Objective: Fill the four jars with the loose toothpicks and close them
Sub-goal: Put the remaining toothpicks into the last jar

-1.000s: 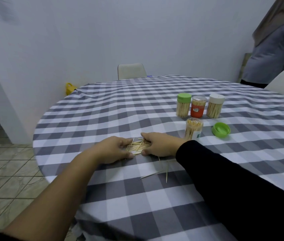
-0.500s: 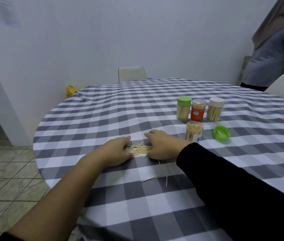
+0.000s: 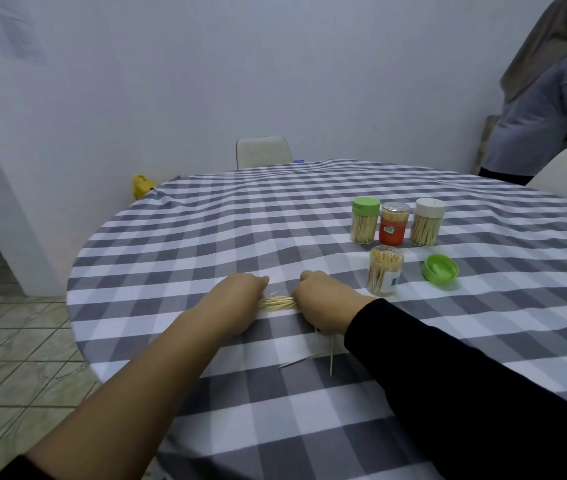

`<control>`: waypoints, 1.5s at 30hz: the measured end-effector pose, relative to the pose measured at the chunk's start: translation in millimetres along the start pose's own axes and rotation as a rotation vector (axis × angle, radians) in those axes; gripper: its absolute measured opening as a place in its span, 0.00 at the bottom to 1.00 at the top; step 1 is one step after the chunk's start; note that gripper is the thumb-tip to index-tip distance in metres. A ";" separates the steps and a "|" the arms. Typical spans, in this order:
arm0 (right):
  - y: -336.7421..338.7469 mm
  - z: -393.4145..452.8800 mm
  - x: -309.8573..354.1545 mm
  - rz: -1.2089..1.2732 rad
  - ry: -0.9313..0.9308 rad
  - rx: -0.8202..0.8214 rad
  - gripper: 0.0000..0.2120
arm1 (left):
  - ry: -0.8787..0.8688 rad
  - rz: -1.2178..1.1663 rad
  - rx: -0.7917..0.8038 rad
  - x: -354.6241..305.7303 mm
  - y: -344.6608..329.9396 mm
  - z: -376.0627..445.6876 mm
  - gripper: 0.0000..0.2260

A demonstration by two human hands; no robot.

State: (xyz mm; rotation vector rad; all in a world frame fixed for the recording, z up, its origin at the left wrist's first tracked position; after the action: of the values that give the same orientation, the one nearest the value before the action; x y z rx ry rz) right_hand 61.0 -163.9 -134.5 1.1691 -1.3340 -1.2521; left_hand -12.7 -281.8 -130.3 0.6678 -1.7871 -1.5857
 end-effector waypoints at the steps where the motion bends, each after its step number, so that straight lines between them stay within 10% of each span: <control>1: 0.7 -1.5 -0.7 0.003 -0.009 -0.009 0.13 | 0.005 -0.005 0.012 -0.5 -0.6 -0.8 0.23; 34: -7.6 -21.0 3.0 -0.039 -0.101 -0.184 0.13 | 0.057 0.136 -0.157 -24.0 -19.0 -18.6 0.11; 45: 38.9 -26.9 -37.1 0.518 -0.271 -0.320 0.07 | 0.135 -0.492 -0.314 -26.0 23.2 17.5 0.10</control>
State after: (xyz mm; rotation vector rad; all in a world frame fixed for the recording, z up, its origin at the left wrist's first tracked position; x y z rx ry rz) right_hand 90.1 -129.0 -95.3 0.3999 -1.4458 -1.2008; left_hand -7.7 -247.8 -111.9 1.0861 -1.2920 -2.0303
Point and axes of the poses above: each hand's wrist, its own z-axis towards the middle knuckle, its own y-axis out of the back of the hand, x = y × z, the point moved 1 cm from there along z, towards the middle knuckle, and after that the axes turned 7 degrees about z, right-handed, at the moved point
